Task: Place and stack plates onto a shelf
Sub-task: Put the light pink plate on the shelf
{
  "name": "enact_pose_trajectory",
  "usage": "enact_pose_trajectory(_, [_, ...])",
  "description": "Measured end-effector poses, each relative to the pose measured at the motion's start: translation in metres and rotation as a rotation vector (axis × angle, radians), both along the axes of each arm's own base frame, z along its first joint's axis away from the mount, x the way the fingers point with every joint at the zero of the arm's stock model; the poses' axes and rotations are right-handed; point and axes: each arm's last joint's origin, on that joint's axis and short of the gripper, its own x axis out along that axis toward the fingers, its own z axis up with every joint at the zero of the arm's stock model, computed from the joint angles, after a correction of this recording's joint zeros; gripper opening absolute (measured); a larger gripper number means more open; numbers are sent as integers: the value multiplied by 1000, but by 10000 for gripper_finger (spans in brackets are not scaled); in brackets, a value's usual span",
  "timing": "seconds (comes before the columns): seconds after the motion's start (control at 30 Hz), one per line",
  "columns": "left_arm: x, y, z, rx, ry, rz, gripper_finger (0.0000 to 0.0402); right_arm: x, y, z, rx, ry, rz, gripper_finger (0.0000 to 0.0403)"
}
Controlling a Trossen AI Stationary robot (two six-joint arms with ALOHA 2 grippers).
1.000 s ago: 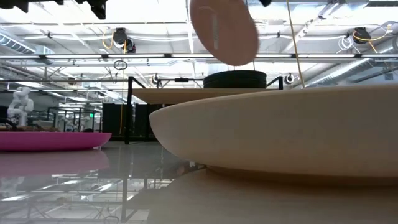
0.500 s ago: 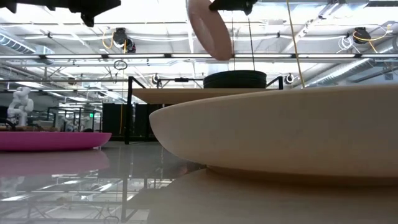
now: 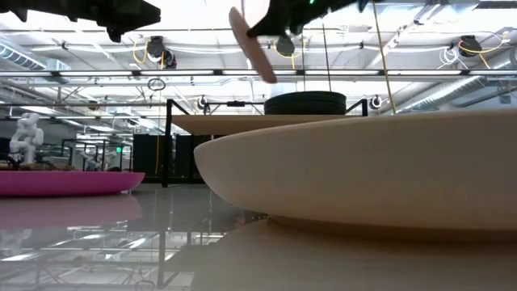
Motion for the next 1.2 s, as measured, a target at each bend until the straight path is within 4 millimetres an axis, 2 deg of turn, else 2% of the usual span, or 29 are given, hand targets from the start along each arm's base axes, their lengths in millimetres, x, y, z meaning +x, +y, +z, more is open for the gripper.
enact_pose_trajectory(0.13, [1,2,-1,8,7,14,118,12,-15,-17,-36,26,44,0])
enact_pose_trajectory(0.37, [5,8,-2,13,20,41,118,30,-19,-36,-120,40,141,0])
enact_pose_trajectory(0.73, [17,11,-6,6,40,39,118,50,-35,-90,-113,186,134,0])
enact_pose_trajectory(0.9, [22,13,-10,-14,67,39,118,53,-43,-102,-111,213,116,1])
enact_pose_trajectory(1.2, [24,14,-11,-15,75,35,118,52,-47,-103,-103,217,105,26])
